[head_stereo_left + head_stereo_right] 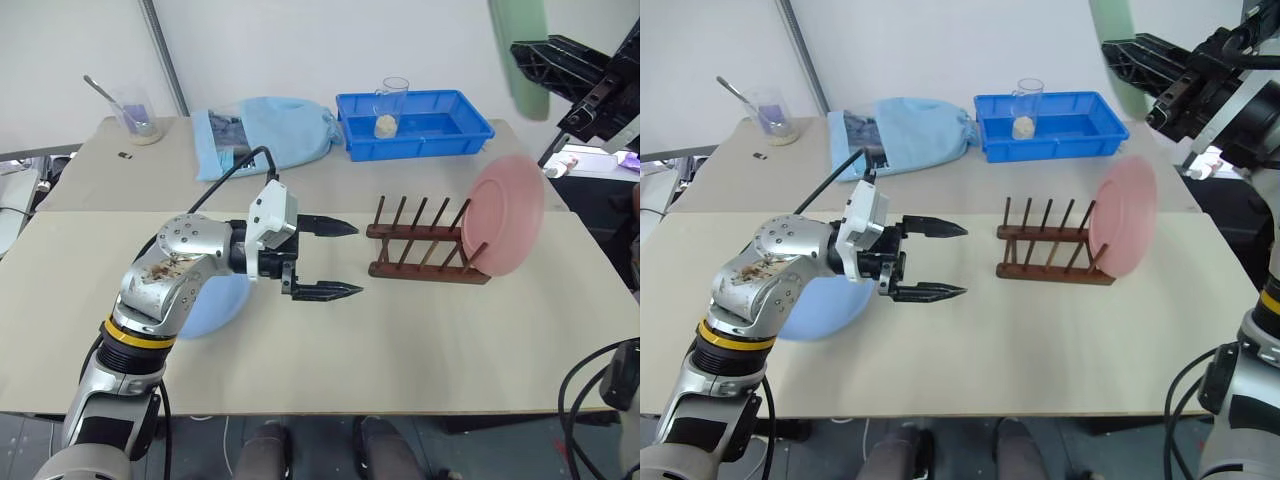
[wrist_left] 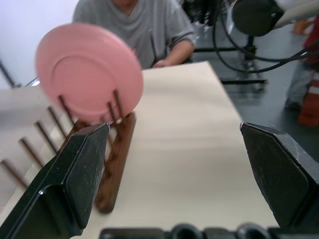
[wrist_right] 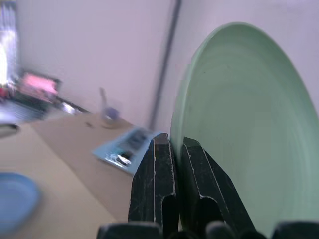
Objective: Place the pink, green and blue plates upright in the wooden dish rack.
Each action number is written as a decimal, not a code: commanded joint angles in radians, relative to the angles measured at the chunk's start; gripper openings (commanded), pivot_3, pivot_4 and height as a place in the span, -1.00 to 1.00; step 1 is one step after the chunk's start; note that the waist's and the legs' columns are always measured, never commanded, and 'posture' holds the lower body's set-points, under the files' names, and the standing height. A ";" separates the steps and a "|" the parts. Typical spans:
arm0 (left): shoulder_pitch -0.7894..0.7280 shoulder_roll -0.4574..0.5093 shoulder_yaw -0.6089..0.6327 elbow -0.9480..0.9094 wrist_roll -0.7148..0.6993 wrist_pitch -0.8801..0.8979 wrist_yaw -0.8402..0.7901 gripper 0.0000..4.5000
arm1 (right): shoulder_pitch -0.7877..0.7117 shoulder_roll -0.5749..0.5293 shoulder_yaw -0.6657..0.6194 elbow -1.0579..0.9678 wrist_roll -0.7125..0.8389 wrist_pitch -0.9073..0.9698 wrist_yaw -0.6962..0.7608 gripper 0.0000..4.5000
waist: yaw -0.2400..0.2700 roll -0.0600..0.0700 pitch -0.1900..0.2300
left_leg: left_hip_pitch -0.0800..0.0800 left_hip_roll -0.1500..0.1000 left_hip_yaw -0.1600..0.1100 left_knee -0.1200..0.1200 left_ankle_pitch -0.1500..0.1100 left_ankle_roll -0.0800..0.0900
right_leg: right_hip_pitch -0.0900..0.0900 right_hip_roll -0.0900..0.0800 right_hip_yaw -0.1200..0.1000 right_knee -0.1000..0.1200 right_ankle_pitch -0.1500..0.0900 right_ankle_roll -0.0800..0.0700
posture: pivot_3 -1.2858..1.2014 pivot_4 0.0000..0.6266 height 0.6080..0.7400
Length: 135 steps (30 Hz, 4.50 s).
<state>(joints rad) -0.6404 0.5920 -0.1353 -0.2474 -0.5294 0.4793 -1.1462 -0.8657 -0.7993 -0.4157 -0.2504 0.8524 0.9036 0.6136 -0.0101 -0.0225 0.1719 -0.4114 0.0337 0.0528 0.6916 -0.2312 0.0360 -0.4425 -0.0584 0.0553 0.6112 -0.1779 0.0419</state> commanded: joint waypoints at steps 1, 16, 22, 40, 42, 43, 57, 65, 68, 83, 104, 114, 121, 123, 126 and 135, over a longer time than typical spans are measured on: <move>0.017 0.015 0.031 -0.037 0.001 -0.019 0.013 1.00 | 0.069 0.072 -0.118 -0.075 0.233 0.130 -0.155 -0.98 | 0.001 -0.001 0.000 | 0.000 0.000 0.000 0.000 0.000 0.000 | 0.001 0.000 0.000 0.000 0.000 -0.001 | 0.03 -0.52 0.77; 0.013 0.019 0.028 -0.048 -0.014 -0.010 0.006 1.00 | 0.309 0.124 -0.141 -0.052 0.681 0.139 -0.530 -0.98 | -0.006 -0.001 0.000 | -0.003 -0.001 0.000 0.001 0.000 0.001 | -0.001 0.000 0.002 0.000 0.000 0.003 | 0.03 -0.52 0.77; 0.006 0.012 0.029 -0.052 -0.023 0.000 0.009 1.00 | 0.352 0.122 -0.126 -0.030 0.715 0.114 -0.579 -0.98 | -0.008 -0.001 0.000 | -0.003 -0.001 0.000 0.001 0.000 0.001 | -0.001 0.001 0.003 0.000 0.000 0.004 | 0.03 -0.52 0.77; -0.005 -0.008 0.035 -0.059 -0.046 0.016 0.031 1.00 | 0.263 0.030 -0.009 0.179 0.671 0.141 -0.622 -0.98 | -0.008 -0.001 0.000 | -0.003 -0.001 0.001 0.001 0.000 0.001 | -0.001 0.001 0.004 -0.001 0.000 0.004 | 0.03 -0.52 0.77; -0.004 -0.010 0.034 -0.061 -0.045 0.016 0.033 1.00 | 0.246 0.025 -0.001 0.205 0.659 0.147 -0.634 -0.98 | -0.008 -0.001 0.000 | -0.003 -0.001 0.001 0.001 0.000 0.001 | -0.001 0.001 0.004 -0.001 0.000 0.004 | 0.03 -0.52 0.77; -0.004 -0.010 0.034 -0.061 -0.044 0.016 0.033 1.00 | 0.241 0.022 0.003 0.213 0.652 0.150 -0.636 -0.98 | -0.008 -0.001 0.000 | -0.003 -0.001 0.001 0.001 0.000 0.001 | -0.001 0.001 0.004 -0.001 0.000 0.004 | 0.03 -0.52 0.77; 0.001 -0.026 0.037 -0.046 -0.018 0.015 0.089 1.00 | 0.161 -0.089 0.067 0.153 0.366 0.101 -0.444 0.99 | -0.006 -0.001 0.000 | -0.004 -0.001 0.001 0.001 -0.001 0.001 | -0.003 0.001 0.005 -0.002 0.000 0.004 | 0.03 -0.52 0.77; 0.081 -0.049 0.146 -0.137 -0.022 0.057 0.312 1.00 | 0.143 -0.295 0.261 0.115 -0.056 -0.216 0.058 0.99 | -0.008 -0.001 0.000 | -0.005 -0.001 0.003 0.000 -0.001 0.001 | -0.005 0.001 0.005 -0.002 0.000 0.004 | 0.03 -0.52 0.77; 0.208 -0.095 0.269 -0.232 0.069 0.077 0.568 1.00 | 0.148 -0.306 0.326 0.092 -0.152 -0.357 0.251 0.99 | -0.020 -0.001 0.000 | -0.004 0.000 0.005 -0.001 -0.002 0.004 | -0.007 0.002 0.008 -0.001 0.002 0.009 | 0.03 -0.52 0.77; 0.634 -0.412 0.862 -0.414 0.133 0.388 1.225 1.00 | 0.021 -0.024 0.528 0.217 -0.375 -0.542 0.529 0.99 | -0.020 -0.009 0.001 | -0.004 0.000 0.007 0.003 -0.001 0.002 | -0.008 -0.001 0.010 0.000 0.007 0.009 | 0.03 -0.52 0.77; 0.557 -0.444 0.780 -0.341 0.027 0.789 1.231 -0.16 | -0.038 0.084 0.616 0.213 -0.467 -0.557 0.740 1.00 | -0.004 -0.010 0.000 | -0.004 -0.001 0.010 0.002 -0.001 0.001 | -0.011 -0.001 0.010 0.001 0.011 -0.002 | 0.03 -0.52 0.77; 0.334 -0.459 0.800 -0.329 -0.029 0.822 1.239 -0.99 | -0.027 0.157 0.651 0.241 -0.571 -0.673 0.678 1.00 | -0.003 -0.012 0.000 | -0.004 -0.001 0.010 0.002 -0.001 0.000 | -0.011 0.000 0.010 0.001 0.011 -0.002 | 0.03 -0.52 0.77; 0.011 -0.467 0.767 -0.188 0.009 0.838 1.321 -0.99 | -0.094 0.305 0.797 0.380 -0.833 -0.854 0.534 1.00 | -0.013 -0.014 0.000 | -0.004 -0.001 0.009 0.002 0.003 -0.006 | -0.011 0.002 0.009 0.000 0.018 0.005 | 0.03 -0.52 0.77; -0.038 -0.469 0.743 -0.159 0.018 0.832 1.332 -0.99 | -0.120 0.344 0.830 0.439 -0.908 -0.915 0.475 1.00 | -0.019 -0.014 0.000 | -0.004 -0.001 0.009 0.001 0.003 -0.006 | -0.011 0.002 0.010 0.000 0.019 0.004 | 0.03 -0.52 0.77; -0.093 -0.477 0.708 -0.124 0.031 0.818 1.346 -0.99 | -0.165 0.398 0.878 0.536 -1.028 -1.015 0.376 1.00 | -0.027 -0.014 0.000 | -0.006 -0.001 0.009 -0.001 0.003 -0.006 | -0.013 0.001 0.010 0.000 0.019 0.003 | 0.03 -0.52 0.77; -0.144 -0.497 0.715 -0.092 0.031 0.821 1.362 -1.00 | -0.219 0.458 0.950 0.725 -1.218 -1.222 0.231 0.16 | -0.032 -0.015 0.001 | -0.006 -0.002 0.008 -0.014 0.006 -0.012 | -0.016 0.000 0.010 -0.001 0.020 0.003 | 0.03 -0.52 0.77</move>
<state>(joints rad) -0.7543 0.0870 0.5749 -0.3252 -0.4975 1.3160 0.2150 -1.0511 -0.3406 0.5449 0.4691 -0.3508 -0.2730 0.8699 -0.0424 -0.0377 0.1726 -0.4177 0.0316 0.0603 0.6777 -0.2248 0.0244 -0.4585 -0.0580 0.0649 0.6099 -0.1583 0.0444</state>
